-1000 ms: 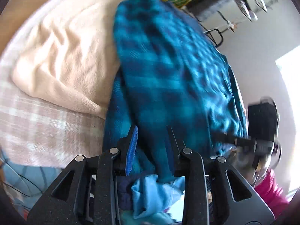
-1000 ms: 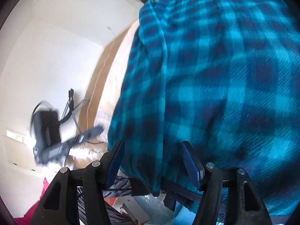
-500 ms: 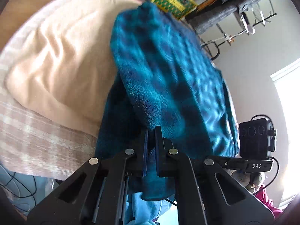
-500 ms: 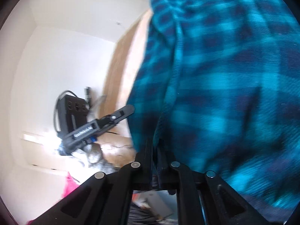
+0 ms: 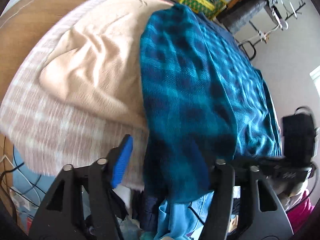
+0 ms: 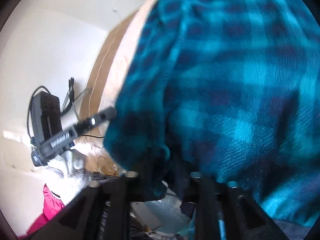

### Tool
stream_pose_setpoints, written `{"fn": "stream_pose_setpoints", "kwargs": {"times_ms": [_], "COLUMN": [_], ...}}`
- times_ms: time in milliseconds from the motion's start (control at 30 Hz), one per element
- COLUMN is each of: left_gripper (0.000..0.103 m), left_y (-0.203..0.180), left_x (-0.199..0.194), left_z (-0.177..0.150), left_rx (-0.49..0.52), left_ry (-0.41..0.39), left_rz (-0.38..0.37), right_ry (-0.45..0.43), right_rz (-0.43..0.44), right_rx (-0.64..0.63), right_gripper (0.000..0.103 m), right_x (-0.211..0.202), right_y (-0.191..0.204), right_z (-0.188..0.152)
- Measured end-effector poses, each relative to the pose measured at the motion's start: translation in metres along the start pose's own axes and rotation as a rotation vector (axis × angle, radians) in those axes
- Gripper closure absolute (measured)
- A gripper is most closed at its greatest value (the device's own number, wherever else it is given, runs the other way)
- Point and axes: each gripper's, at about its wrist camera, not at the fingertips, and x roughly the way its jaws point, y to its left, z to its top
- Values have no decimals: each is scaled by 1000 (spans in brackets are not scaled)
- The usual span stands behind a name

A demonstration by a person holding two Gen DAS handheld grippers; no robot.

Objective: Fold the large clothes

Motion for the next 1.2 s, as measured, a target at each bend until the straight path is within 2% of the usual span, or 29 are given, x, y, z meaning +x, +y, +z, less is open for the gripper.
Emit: {"fn": "stream_pose_setpoints", "kwargs": {"times_ms": [133,200,267,300,333,433,467,500,533,667,700,733,800,900,1100,1200], "left_gripper": [42,42,43,48,64,92,94,95,96,97,97,97,97,98,98,98], "left_y": [8,5,1,-1,-4,-6,-6,-6,-6,-3,-3,-5,-10,-18,-36,-41], "left_x": [2,9,14,13,15,15,13,9,5,-15,-20,-22,-25,-30,-35,-33], "left_z": [-19,-25,-28,-30,-29,-30,-31,-31,-32,-31,-31,-30,-28,-23,-16,-13], "left_rx": [-68,-82,-64,-50,-43,-51,-50,-63,-78,-140,-149,-150,-149,-127,-75,-73], "left_ry": [-12,0,12,-6,-4,-6,-17,-36,-52,-123,-141,-149,-162,-175,-187,-176], "left_rz": [-17,-40,-29,-18,-30,-66,-74,-99,-124,-236,-262,-276,-308,-341,-370,-389], "right_ry": [-113,-150,-190,-205,-227,-251,-252,-251,-246,-194,-173,-152,-131,-85,-36,-20], "right_rz": [-87,-115,-142,-150,-167,-181,-179,-178,-174,-166,-163,-172,-236,-348,-596,-649], "right_rx": [-188,-231,-257,-265,-271,-273,-270,-264,-255,-210,-198,-184,-164,-157,-194,-188], "right_gripper": [63,62,62,62,62,59,57,51,46,40,34,32,31,21,21,21], "right_x": [-43,-56,-67,-71,-78,-88,-88,-88,-83,-53,-44,-33,-13,25,95,114], "right_y": [40,49,60,64,68,68,71,69,70,77,78,80,86,92,98,93], "right_z": [11,19,39,49,60,93,104,112,121,157,166,178,197,224,270,281]}}
